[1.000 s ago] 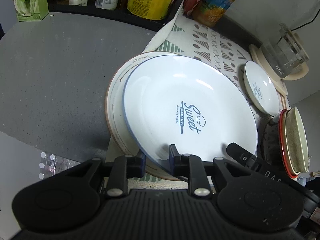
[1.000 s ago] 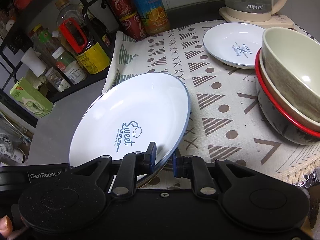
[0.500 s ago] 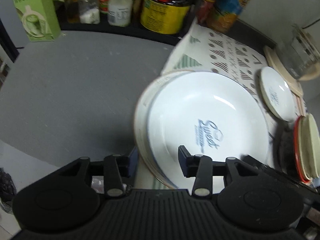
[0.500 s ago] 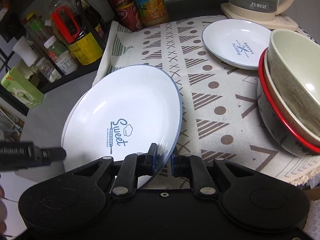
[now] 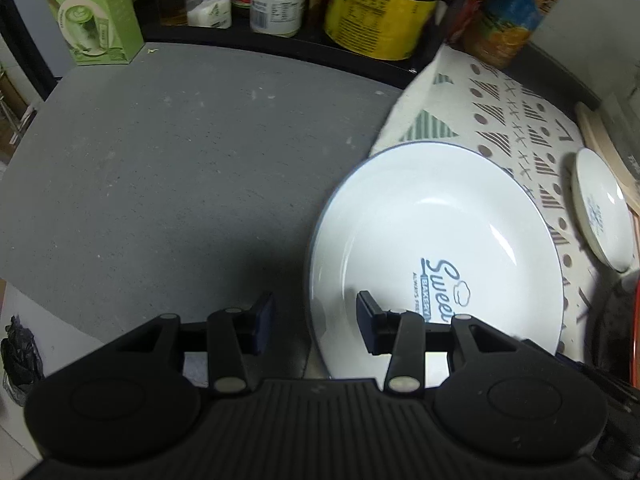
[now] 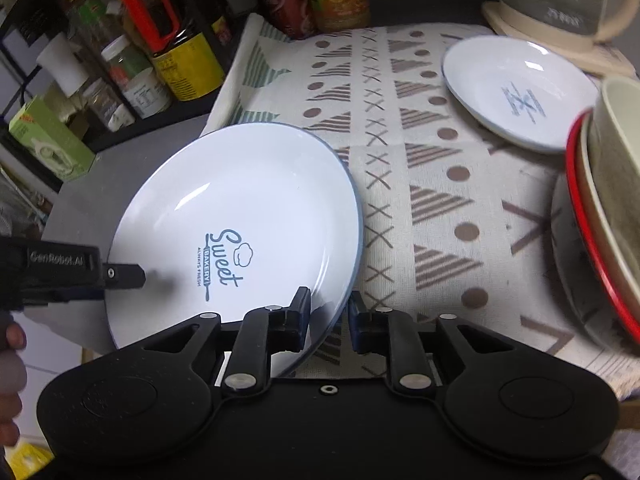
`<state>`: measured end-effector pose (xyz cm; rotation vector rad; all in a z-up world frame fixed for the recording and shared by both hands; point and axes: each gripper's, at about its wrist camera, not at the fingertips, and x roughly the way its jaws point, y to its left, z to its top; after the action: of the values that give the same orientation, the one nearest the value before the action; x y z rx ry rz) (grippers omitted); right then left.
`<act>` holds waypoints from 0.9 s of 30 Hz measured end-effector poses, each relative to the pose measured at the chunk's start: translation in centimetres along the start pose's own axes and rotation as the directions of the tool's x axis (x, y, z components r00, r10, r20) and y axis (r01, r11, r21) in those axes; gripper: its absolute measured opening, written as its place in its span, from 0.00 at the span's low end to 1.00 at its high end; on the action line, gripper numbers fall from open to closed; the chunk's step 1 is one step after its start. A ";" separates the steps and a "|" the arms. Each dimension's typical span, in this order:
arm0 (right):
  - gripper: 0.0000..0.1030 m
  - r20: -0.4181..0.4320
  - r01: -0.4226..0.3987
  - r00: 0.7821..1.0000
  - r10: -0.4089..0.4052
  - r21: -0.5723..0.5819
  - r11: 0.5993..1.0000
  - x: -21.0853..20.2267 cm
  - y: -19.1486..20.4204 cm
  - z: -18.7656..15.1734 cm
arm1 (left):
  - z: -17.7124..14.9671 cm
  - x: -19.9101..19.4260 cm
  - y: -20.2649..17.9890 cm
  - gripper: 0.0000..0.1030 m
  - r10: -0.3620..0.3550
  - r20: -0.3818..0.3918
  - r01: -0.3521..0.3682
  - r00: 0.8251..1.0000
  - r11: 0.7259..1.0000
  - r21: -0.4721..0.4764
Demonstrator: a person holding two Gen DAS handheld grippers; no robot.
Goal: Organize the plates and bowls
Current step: 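Open both grippers to release the 'Sweet' plate onto the flower plate, then move both grippers toward the small white 'Bakery' plate by the kettle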
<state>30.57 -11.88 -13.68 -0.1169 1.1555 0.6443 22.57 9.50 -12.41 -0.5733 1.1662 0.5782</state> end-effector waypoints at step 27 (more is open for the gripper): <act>0.64 0.271 -0.030 0.962 -0.023 0.190 0.981 -8.4 -7.3 10.0 | 5.2 -4.0 -6.6 0.69 -0.155 0.114 0.146 0.981 0.986 0.083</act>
<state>40.43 -17.26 -3.83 0.1357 0.9446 0.5298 29.42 7.78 -6.38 -0.5507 1.0167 0.4318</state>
